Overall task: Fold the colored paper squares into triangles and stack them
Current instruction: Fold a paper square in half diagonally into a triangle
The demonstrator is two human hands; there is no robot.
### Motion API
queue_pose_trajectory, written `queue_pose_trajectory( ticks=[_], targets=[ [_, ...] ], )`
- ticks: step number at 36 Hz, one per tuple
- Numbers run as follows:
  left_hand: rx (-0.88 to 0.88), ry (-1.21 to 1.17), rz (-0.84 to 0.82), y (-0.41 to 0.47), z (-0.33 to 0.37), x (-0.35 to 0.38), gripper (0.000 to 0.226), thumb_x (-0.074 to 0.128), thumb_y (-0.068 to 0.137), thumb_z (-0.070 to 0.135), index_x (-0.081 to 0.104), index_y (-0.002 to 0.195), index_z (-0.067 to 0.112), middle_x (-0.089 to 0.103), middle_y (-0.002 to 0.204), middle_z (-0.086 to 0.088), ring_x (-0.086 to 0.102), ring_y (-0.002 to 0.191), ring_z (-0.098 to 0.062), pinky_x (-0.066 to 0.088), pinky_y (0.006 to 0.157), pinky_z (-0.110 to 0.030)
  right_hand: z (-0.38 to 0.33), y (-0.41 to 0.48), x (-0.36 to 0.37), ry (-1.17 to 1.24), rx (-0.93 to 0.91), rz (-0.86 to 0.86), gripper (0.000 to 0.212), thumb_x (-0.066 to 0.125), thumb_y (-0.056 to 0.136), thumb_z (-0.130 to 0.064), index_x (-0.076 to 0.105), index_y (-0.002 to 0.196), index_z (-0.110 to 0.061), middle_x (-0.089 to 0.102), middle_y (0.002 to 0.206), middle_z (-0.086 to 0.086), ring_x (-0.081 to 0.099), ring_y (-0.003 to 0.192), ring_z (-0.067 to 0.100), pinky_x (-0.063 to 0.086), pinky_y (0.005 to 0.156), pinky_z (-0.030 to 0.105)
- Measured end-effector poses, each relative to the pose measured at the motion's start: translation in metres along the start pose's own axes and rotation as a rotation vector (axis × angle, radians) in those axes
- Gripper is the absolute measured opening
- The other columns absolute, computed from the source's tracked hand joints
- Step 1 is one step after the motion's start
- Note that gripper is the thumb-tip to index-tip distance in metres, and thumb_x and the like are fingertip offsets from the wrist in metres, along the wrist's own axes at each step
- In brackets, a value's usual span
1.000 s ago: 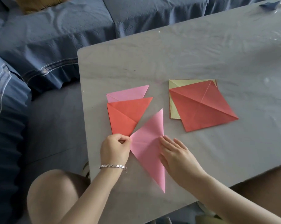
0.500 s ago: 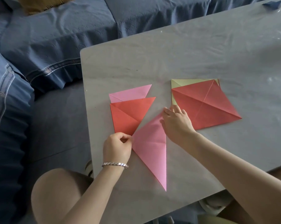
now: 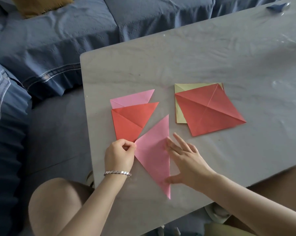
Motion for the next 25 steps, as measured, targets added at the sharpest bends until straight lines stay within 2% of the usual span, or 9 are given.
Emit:
queue_pose_trajectory(
  ticks=[5, 8, 11, 14, 16, 18, 20, 23, 25],
  targets=[
    [0.005, 0.015, 0.002, -0.001, 0.002, 0.0, 0.013, 0.063, 0.078, 0.008, 0.067, 0.067, 0.014, 0.063, 0.064, 0.009, 0.062, 0.069, -0.016, 0.042, 0.06, -0.022, -0.005, -0.012, 0.013, -0.029, -0.036, -0.001, 0.123, 0.063, 0.062, -0.071, -0.003, 0.148, -0.013, -0.019, 0.154, -0.001, -0.037, 0.127, 0.008, -0.016, 0.105, 0.022],
    [0.004, 0.014, -0.007, 0.0, 0.0, 0.001, 0.013, 0.063, 0.078, 0.009, 0.066, 0.067, 0.015, 0.063, 0.065, 0.01, 0.062, 0.069, -0.015, 0.042, 0.059, -0.021, -0.012, -0.018, 0.014, -0.016, -0.094, -0.027, 0.125, 0.067, 0.056, -0.072, 0.003, 0.149, -0.019, -0.02, 0.152, -0.004, -0.031, 0.131, 0.01, -0.018, 0.104, 0.022],
    [0.008, 0.01, -0.018, 0.002, 0.0, 0.002, 0.015, 0.063, 0.079, 0.009, 0.064, 0.066, 0.016, 0.063, 0.065, 0.011, 0.06, 0.068, -0.013, 0.04, 0.056, -0.017, -0.007, -0.017, -0.011, 0.116, -0.121, 0.042, 0.104, 0.073, 0.058, -0.064, 0.025, 0.145, -0.031, 0.012, 0.154, -0.011, 0.006, 0.142, 0.01, 0.004, 0.107, 0.021],
    [0.013, 0.003, -0.044, 0.003, 0.001, 0.005, 0.017, 0.063, 0.08, 0.009, 0.062, 0.066, 0.018, 0.063, 0.067, 0.009, 0.06, 0.068, -0.012, 0.039, 0.056, -0.014, 0.039, -0.013, -0.055, 0.217, 0.042, 0.397, 0.07, 0.081, 0.064, -0.039, 0.057, 0.126, -0.017, 0.047, 0.139, 0.006, 0.043, 0.128, 0.029, 0.03, 0.103, 0.038],
    [0.017, -0.006, -0.049, 0.001, 0.002, 0.004, 0.015, 0.063, 0.081, 0.009, 0.062, 0.067, 0.017, 0.063, 0.068, 0.008, 0.059, 0.067, -0.01, 0.037, 0.055, -0.014, 0.075, -0.012, -0.074, 0.186, 0.23, 0.55, 0.065, 0.079, 0.069, -0.035, 0.056, 0.125, -0.01, 0.046, 0.139, 0.013, 0.041, 0.129, 0.032, 0.031, 0.104, 0.041],
    [0.027, -0.029, -0.022, -0.001, 0.006, -0.002, 0.015, 0.062, 0.083, 0.011, 0.062, 0.069, 0.017, 0.063, 0.068, 0.007, 0.058, 0.066, -0.008, 0.036, 0.053, -0.012, 0.101, -0.005, -0.069, 0.144, 0.416, 0.444, 0.079, 0.069, 0.076, -0.049, 0.037, 0.139, -0.013, 0.026, 0.15, 0.014, 0.018, 0.141, 0.027, 0.017, 0.111, 0.037],
    [0.05, -0.059, 0.041, -0.002, 0.013, -0.012, 0.014, 0.06, 0.084, 0.012, 0.061, 0.072, 0.017, 0.06, 0.067, 0.01, 0.055, 0.065, -0.003, 0.035, 0.052, -0.007, 0.116, 0.0, -0.058, 0.097, 0.519, 0.311, 0.09, 0.06, 0.076, -0.061, 0.022, 0.144, -0.015, 0.014, 0.153, 0.017, 0.006, 0.143, 0.028, 0.01, 0.113, 0.036],
    [0.127, -0.115, 0.147, 0.002, 0.028, -0.031, 0.012, 0.058, 0.086, 0.01, 0.059, 0.076, 0.016, 0.057, 0.069, 0.013, 0.054, 0.067, -0.011, 0.035, 0.054, -0.009, 0.118, 0.003, -0.051, 0.019, 0.54, 0.273, 0.09, 0.051, 0.077, -0.067, 0.022, 0.143, -0.012, 0.019, 0.15, 0.021, 0.013, 0.141, 0.031, 0.015, 0.112, 0.036],
    [0.172, -0.133, 0.204, 0.009, 0.037, -0.042, 0.011, 0.057, 0.087, 0.008, 0.058, 0.078, 0.015, 0.057, 0.071, 0.009, 0.052, 0.069, -0.014, 0.032, 0.055, -0.015, 0.117, 0.004, -0.053, -0.047, 0.535, 0.312, 0.079, 0.05, 0.08, -0.062, 0.032, 0.137, -0.01, 0.036, 0.139, 0.019, 0.028, 0.133, 0.03, 0.026, 0.105, 0.036]
  ],
)
Point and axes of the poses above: each hand's wrist, its own y-axis towards the middle knuckle, its own x-axis out of the palm, z = x × y, the point moved 9 cm from there along y, towards the middle knuckle
